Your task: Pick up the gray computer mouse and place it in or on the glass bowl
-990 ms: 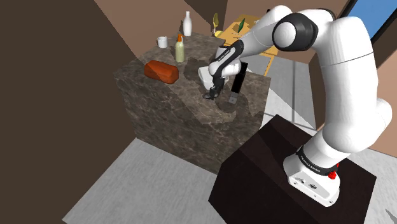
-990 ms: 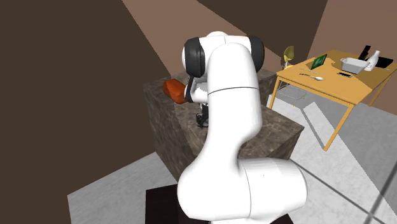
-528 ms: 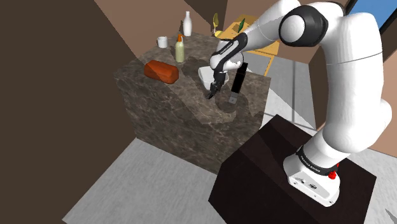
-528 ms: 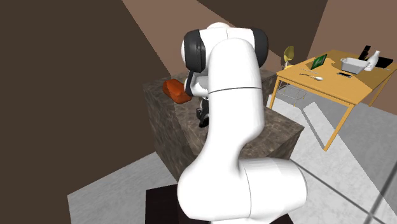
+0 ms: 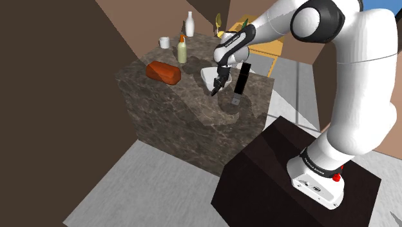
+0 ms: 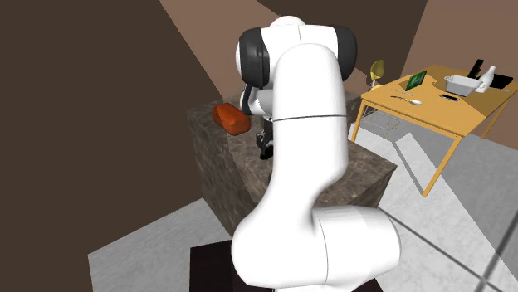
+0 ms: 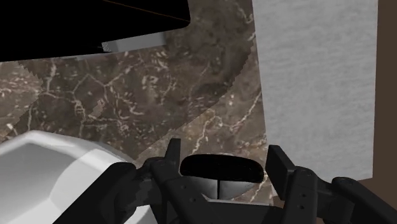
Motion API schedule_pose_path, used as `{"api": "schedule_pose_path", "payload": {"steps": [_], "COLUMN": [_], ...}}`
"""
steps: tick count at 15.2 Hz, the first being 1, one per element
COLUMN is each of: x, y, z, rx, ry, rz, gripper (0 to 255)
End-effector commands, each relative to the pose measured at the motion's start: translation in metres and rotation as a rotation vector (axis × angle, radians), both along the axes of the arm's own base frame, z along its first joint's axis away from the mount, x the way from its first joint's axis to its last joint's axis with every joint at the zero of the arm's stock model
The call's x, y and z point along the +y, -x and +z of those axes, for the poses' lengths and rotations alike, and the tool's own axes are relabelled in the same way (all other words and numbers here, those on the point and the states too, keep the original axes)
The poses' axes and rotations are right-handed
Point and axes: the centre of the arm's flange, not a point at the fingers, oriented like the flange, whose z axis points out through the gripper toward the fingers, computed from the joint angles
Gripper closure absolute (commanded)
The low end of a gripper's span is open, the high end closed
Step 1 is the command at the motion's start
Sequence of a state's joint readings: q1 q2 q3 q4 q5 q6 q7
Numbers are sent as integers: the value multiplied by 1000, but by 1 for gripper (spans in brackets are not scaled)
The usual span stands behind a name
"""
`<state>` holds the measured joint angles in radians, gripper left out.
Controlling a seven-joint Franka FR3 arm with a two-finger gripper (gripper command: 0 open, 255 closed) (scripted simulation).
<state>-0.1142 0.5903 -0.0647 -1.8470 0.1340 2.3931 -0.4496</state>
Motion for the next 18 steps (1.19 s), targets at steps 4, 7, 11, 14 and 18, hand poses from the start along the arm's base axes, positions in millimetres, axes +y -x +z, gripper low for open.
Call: {"api": "schedule_pose_path", "payload": {"steps": [4,7,11,14,18], "x": [0,0,0,0,-39], "y": [0,0,0,0,-35], "z": [26,42,63,77,77], "rx": [0,0,0,0,0], "ry": [0,0,0,0,0], "rz": [0,0,0,0,0], "gripper": [255,255,255,255,255]}}
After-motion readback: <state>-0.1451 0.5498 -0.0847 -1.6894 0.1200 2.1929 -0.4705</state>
